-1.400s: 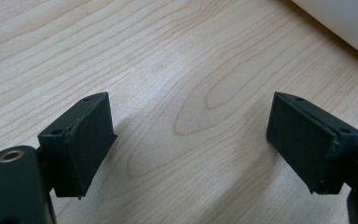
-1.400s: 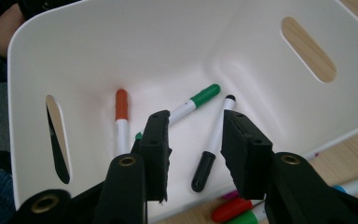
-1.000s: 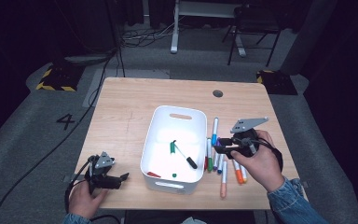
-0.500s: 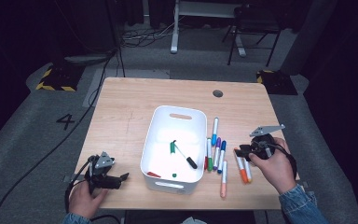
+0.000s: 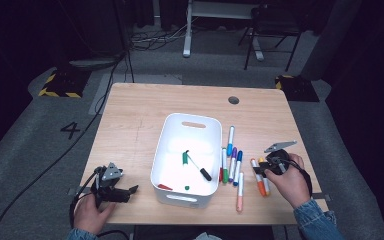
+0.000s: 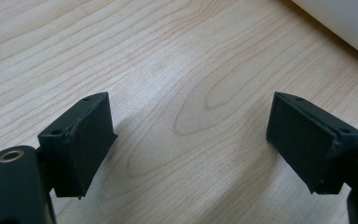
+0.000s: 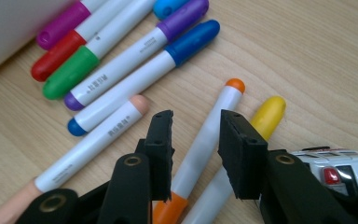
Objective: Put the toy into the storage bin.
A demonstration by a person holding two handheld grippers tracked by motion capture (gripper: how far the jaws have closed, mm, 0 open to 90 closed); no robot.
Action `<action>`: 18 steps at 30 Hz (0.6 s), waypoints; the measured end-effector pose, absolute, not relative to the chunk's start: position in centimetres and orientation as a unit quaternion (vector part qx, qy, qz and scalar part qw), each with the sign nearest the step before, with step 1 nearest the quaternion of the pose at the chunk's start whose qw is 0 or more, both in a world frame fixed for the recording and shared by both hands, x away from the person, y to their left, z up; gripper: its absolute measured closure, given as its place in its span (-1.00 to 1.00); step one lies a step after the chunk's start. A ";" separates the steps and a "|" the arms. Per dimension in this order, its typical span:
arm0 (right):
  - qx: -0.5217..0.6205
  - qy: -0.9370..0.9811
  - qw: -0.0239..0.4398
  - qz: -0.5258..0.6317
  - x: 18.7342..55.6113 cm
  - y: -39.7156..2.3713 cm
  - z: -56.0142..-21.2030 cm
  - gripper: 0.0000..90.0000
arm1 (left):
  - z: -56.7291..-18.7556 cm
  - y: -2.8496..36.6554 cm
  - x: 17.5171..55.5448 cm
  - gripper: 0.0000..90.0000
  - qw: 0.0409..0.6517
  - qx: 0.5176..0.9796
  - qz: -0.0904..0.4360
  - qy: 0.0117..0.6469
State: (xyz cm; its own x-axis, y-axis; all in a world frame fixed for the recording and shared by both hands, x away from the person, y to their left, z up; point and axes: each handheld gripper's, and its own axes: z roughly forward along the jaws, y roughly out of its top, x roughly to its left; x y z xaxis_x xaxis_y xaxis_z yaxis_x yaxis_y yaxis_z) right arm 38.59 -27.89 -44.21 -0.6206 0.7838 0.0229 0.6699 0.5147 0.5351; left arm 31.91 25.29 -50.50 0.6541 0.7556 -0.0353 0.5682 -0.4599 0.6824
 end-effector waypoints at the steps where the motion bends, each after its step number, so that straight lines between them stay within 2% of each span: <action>1: 0.421 0.863 0.111 0.256 38.7 -27.9 -44.5 0.45 | -50.5 25.3 31.9 -0.67 0.341 0.843 0.137 0.393; 11: 0.432 0.863 0.092 0.247 38.9 -27.6 -46.5 0.43 | -50.5 25.3 31.9 -0.67 0.341 0.843 0.138 0.392; 18: 0.438 0.861 0.089 0.243 38.8 -27.2 -47.3 0.49 | -50.5 25.3 31.9 -0.66 0.341 0.843 0.138 0.392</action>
